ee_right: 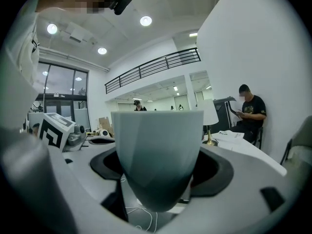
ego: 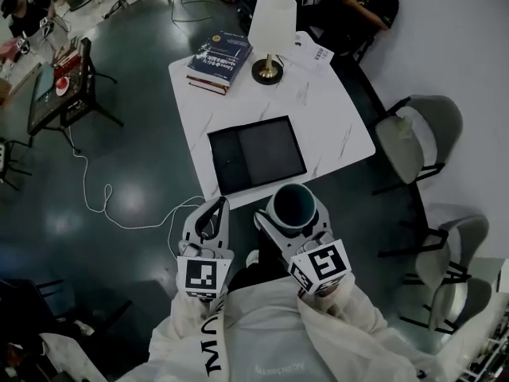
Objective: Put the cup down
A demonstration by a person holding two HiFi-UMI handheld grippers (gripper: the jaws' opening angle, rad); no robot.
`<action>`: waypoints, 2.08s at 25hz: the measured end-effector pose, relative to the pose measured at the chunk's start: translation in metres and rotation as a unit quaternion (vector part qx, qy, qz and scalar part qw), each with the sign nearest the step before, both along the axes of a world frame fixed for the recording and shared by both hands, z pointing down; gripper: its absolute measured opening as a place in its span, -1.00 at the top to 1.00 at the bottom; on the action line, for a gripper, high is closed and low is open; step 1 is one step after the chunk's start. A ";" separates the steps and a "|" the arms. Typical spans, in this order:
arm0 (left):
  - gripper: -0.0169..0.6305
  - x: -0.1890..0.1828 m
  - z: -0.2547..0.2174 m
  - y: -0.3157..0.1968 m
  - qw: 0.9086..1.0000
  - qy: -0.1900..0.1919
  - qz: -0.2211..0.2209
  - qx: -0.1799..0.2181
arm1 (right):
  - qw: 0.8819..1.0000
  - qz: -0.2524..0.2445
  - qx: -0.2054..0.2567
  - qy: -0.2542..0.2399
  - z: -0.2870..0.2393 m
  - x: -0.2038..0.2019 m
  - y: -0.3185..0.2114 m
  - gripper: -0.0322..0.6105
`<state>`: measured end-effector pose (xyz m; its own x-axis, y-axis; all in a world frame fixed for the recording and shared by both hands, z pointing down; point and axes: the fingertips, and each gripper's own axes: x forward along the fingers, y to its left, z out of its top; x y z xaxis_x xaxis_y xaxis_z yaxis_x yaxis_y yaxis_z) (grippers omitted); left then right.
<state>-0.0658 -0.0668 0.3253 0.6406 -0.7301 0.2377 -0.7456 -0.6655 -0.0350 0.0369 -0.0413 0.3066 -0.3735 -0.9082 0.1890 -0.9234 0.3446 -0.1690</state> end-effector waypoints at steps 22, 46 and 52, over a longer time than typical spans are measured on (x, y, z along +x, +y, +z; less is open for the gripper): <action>0.91 0.017 0.058 -0.095 0.999 0.003 -0.040 -0.010 | 0.998 -0.056 -0.024 0.015 0.064 -0.010 -0.106 -0.29; 0.91 0.003 0.132 -0.146 0.997 -0.045 -0.059 -0.027 | 0.994 -0.097 -0.030 0.033 0.138 -0.026 -0.173 -0.29; 0.91 -0.006 0.149 -0.158 0.995 -0.051 -0.076 -0.032 | 0.994 -0.107 -0.032 0.016 0.149 -0.037 -0.185 -0.29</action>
<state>-0.0717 -0.2246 0.4746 0.4936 -0.7983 0.3452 -0.8328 -0.5482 -0.0769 0.0000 -0.2267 0.4553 -0.5497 -0.7941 0.2593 -0.8354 0.5233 -0.1682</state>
